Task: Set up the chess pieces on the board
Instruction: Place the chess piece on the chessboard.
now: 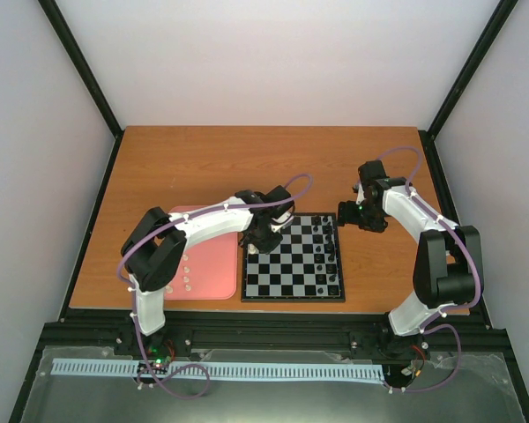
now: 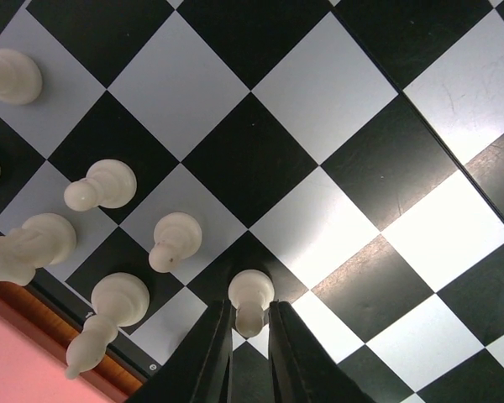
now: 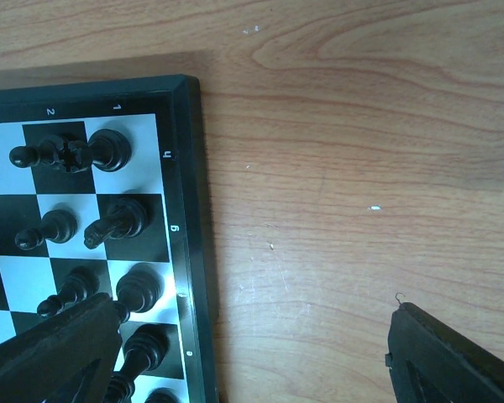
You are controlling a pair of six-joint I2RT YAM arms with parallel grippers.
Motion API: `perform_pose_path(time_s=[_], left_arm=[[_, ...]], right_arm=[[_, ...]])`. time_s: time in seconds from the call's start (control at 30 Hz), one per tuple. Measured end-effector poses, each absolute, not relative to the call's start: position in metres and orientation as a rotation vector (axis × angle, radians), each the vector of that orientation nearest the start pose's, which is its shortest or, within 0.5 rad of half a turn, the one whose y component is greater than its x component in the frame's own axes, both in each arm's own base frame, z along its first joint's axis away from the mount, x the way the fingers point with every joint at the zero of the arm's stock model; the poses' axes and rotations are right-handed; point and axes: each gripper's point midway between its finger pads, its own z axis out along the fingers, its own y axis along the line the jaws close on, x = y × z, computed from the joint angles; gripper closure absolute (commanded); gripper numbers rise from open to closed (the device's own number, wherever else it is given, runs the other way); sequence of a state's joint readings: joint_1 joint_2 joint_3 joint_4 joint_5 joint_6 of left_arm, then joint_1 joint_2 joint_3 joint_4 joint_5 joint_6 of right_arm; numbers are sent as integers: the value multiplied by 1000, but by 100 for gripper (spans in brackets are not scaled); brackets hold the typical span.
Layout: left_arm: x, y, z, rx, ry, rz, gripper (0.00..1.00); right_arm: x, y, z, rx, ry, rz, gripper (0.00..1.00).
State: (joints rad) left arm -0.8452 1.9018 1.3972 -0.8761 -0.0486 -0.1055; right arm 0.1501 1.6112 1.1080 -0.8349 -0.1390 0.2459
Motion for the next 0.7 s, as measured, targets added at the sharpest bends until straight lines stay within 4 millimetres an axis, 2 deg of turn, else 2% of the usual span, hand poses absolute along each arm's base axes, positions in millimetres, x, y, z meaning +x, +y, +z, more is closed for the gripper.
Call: perform_pose_path(time_s=[0.13,0.33,0.53,0.7], left_arm=[[269,-290,56,1058,2752,-59,83],[269,-289,59,1052,2750,-62,74],[270,-287,73,1035,2723,-63,67],[275,-285,88,1016,2697,-43,52]], right_arm=[[323,73,74,113,2927,268,0],[323,73,74,113,2926,269,0],[323,74,74,112,2926,277,0],[323,74,74,112,2926,279,0]])
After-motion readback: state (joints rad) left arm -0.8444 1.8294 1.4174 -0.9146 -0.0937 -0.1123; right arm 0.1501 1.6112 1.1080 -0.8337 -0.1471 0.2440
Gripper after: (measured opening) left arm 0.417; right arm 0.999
